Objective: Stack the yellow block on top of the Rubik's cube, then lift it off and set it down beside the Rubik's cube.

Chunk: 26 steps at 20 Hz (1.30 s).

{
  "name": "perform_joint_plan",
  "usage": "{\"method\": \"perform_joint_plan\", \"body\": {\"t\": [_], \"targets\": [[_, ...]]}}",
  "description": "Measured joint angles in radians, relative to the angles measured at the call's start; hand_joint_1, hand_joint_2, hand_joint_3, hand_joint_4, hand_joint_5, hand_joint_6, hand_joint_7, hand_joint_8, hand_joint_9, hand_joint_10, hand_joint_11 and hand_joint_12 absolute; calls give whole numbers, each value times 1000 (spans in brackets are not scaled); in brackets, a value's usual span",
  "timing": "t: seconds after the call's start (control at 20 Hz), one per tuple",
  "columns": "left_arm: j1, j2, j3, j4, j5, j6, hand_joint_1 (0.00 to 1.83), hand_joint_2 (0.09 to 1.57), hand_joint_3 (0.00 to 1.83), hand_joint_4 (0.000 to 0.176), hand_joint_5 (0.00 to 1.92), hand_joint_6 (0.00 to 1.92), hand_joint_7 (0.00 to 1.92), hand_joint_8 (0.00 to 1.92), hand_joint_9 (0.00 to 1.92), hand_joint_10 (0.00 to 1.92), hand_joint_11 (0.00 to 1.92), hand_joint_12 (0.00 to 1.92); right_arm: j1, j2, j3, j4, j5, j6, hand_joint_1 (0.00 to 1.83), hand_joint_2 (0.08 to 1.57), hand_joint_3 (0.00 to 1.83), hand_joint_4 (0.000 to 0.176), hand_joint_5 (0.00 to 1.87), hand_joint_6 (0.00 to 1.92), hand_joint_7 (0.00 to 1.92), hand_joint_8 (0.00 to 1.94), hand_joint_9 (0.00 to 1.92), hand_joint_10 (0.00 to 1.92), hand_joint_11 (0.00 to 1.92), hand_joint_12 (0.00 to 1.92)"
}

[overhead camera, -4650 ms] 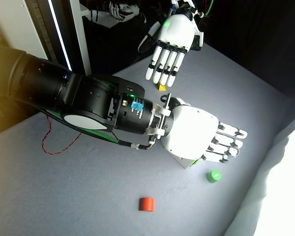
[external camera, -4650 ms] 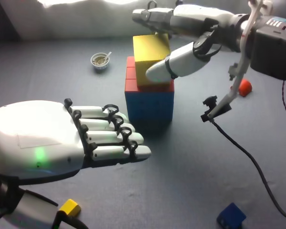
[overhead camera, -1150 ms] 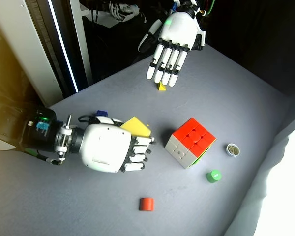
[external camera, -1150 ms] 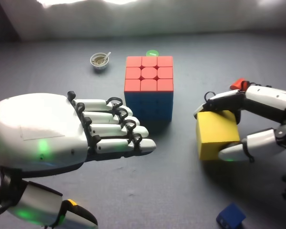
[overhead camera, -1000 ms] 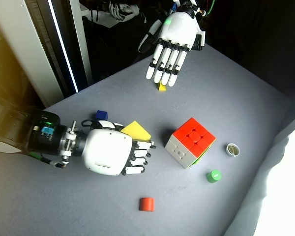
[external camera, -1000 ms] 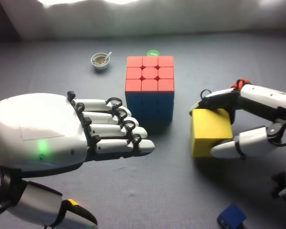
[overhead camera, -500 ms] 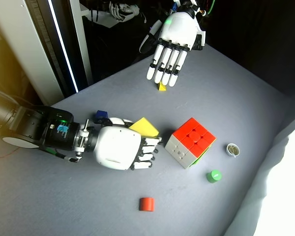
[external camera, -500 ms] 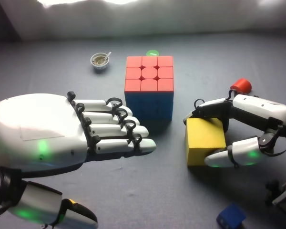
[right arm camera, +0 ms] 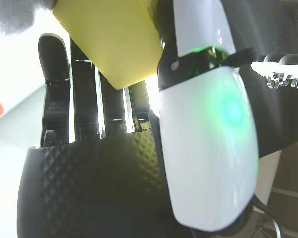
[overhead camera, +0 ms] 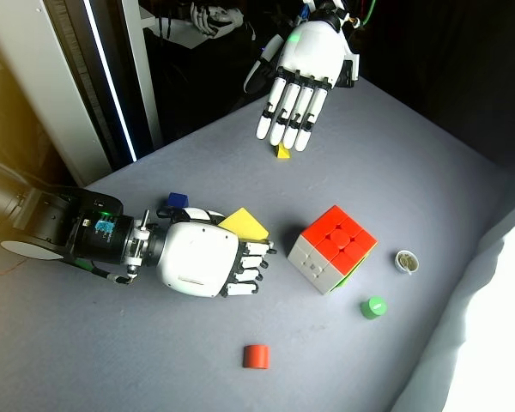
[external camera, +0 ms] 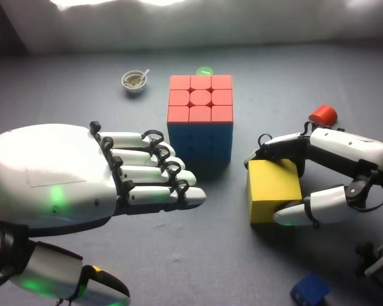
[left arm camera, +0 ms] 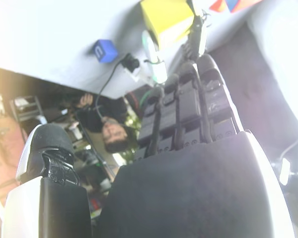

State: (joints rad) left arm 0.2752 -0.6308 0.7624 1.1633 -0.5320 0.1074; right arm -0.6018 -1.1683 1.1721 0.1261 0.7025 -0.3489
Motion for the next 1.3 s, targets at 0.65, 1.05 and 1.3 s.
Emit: {"method": "perform_joint_plan", "body": {"t": [0.65,1.05,1.3], "targets": [[0,0,0,0,0,0,274,1164,0,0,81,4,123,7,137,7,0,383,-2,-6,0,-8,0,-28,889,1145,0,0,212,204,362,65,84,701,0,1402],[0,0,2,0,0,-2,243,1171,3,0,86,0,132,1,147,1,0,392,-2,-6,0,-8,-5,-31,732,1106,0,0,24,4,108,1,11,289,0,801],[0,0,2,0,0,-1,217,1186,5,0,54,0,97,2,112,1,0,318,-2,-6,0,-23,-5,-31,719,1091,0,0,8,3,73,3,18,191,0,587]]}}
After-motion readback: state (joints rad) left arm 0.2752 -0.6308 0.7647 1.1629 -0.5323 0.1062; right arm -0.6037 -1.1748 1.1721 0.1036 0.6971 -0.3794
